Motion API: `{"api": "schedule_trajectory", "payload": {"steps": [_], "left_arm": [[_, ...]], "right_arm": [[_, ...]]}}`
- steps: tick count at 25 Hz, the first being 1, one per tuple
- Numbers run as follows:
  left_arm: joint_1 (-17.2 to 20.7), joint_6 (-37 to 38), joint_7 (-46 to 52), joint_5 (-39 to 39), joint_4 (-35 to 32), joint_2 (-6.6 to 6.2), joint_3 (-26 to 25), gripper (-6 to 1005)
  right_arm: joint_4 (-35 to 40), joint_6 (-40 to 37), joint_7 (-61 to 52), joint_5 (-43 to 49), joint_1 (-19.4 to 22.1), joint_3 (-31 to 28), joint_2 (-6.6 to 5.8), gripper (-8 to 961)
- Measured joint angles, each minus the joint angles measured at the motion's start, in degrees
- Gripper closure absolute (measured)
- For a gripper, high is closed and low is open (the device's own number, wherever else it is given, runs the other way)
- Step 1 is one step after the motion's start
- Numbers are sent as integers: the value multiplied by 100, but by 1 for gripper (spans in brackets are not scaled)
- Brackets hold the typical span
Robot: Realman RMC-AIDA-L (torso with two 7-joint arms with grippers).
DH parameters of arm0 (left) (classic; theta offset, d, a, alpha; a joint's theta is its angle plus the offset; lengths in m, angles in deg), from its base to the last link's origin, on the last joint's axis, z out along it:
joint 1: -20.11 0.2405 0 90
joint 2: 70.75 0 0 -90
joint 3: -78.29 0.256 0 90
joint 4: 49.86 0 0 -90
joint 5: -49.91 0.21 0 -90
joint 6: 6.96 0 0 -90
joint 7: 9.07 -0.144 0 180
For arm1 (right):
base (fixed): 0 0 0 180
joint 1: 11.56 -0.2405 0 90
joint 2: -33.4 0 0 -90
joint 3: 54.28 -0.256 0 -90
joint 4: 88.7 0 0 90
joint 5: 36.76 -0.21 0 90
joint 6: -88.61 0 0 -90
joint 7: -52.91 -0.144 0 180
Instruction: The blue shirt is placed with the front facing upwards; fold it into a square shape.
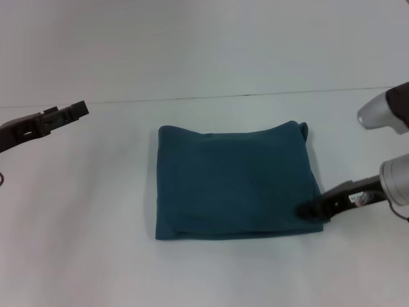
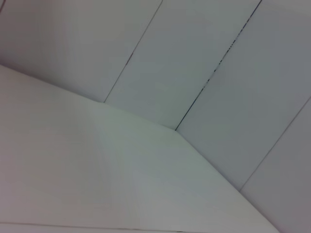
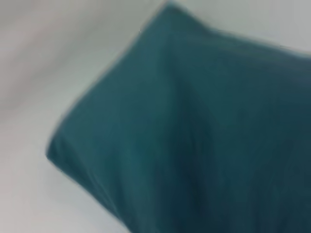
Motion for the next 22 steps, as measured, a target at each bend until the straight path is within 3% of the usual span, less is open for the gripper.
{"api": "schedule_trajectory", "payload": {"steps": [8,22], "left_arm": [[-68,-1,-11,0,5,-13,-1,63],[-175,-35,-122,45,32,-3,43,62]], "right_arm": [[368,136,703,-1268,144,-393,-23,891],[29,1007,2268,-2412,125,-546,-29,850]]}}
